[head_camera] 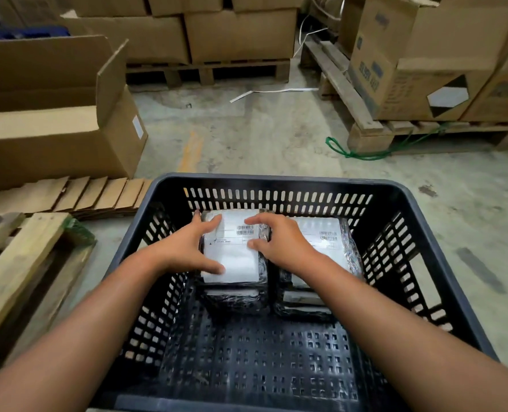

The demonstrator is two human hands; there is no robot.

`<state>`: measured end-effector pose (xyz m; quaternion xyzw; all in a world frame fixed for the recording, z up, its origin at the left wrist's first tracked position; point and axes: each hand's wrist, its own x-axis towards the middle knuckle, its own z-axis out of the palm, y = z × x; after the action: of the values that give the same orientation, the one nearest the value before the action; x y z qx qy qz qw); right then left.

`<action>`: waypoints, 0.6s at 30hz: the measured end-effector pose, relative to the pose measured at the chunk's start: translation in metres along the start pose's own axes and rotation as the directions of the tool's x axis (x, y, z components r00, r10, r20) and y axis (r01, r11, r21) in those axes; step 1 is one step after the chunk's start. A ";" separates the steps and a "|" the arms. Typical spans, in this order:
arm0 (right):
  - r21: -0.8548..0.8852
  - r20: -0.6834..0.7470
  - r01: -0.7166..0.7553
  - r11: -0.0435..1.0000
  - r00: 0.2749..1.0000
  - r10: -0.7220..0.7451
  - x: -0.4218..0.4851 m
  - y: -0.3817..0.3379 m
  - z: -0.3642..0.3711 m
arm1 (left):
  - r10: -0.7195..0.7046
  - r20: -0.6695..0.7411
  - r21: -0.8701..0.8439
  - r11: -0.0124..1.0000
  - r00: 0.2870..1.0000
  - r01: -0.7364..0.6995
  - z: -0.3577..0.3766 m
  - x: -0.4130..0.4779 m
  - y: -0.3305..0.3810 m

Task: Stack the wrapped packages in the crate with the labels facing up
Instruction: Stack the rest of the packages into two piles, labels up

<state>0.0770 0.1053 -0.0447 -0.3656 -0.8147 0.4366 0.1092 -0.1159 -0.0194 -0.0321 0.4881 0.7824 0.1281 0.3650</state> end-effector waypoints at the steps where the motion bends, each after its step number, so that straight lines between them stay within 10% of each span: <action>1: -0.031 0.001 0.007 0.999 1.000 -0.007 -0.002 0.001 0.000 | -0.004 0.029 0.034 0.999 1.000 0.003 0.001 0.000 0.000; 6: -0.279 0.042 0.158 0.947 0.988 -0.152 -0.003 -0.002 -0.014 | 0.033 0.063 0.094 0.995 0.997 -0.039 0.005 0.010 -0.006; 11: -0.635 0.180 0.064 0.770 0.981 0.067 -0.011 0.006 -0.001 | 0.041 0.069 0.109 0.993 0.997 -0.048 0.002 0.020 -0.009; 18: -0.658 0.235 0.037 0.752 0.959 0.159 -0.004 0.017 0.001 | 0.083 0.050 0.135 0.987 0.995 -0.089 0.004 0.023 -0.012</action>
<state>0.0879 0.1076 -0.0584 -0.3428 -0.9103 0.1729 -0.1551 -0.1270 -0.0062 -0.0516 0.5479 0.7594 0.0789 0.3420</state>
